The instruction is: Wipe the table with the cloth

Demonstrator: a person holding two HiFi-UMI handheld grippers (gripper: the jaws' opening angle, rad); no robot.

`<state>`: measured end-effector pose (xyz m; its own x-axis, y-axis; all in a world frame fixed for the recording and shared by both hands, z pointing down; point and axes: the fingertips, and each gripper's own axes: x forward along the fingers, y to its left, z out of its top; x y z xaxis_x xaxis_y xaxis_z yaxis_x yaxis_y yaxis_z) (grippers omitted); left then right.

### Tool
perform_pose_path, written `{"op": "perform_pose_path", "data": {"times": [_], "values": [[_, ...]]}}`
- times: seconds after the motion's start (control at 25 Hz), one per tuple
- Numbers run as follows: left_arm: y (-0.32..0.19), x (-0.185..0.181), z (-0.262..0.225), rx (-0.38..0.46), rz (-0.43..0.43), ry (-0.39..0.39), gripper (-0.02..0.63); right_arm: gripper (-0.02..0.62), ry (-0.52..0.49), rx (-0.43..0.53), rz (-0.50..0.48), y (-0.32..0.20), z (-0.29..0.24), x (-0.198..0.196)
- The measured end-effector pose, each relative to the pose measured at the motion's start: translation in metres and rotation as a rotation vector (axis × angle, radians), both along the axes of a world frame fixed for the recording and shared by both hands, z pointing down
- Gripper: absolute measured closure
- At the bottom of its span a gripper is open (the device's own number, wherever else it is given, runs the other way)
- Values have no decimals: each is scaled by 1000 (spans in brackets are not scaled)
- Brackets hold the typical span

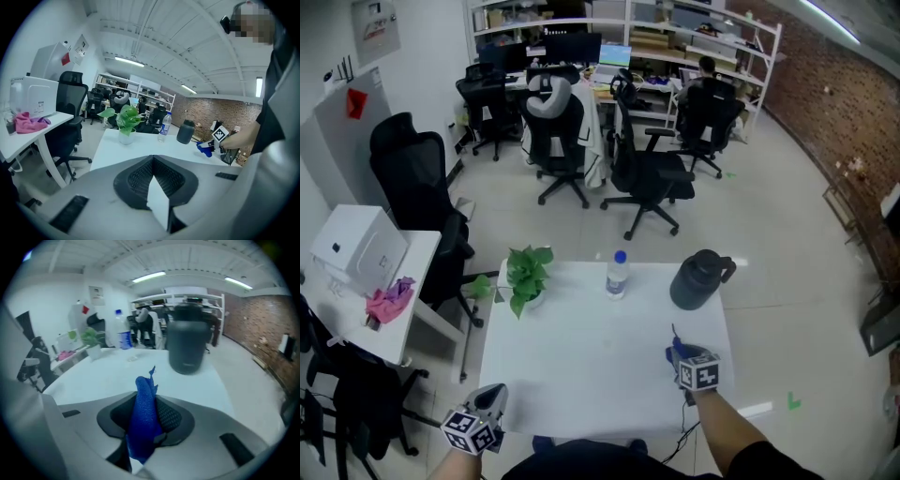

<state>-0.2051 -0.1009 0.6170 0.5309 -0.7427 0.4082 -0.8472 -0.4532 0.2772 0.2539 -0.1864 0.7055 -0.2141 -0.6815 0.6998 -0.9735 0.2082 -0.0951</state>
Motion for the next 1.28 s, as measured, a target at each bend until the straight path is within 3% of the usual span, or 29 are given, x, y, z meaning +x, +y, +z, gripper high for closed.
{"op": "perform_pose_path", "data": {"times": [0.2,0.4,0.6,1.28], "values": [[7,-18,-1,2,-23,4,609,488,8,29,-319,-42,-7,-148],[21,-35,1,-4,-30,-11,609,489,131,-4,-436,-65,19,-222],[27,-47,0,-8,-47,-12,609,489,245,-69,-433,-72,61,-222],[38,-49,3,-26,-60,-2,609,492,235,-103,-420,-73,66,-220]]}}
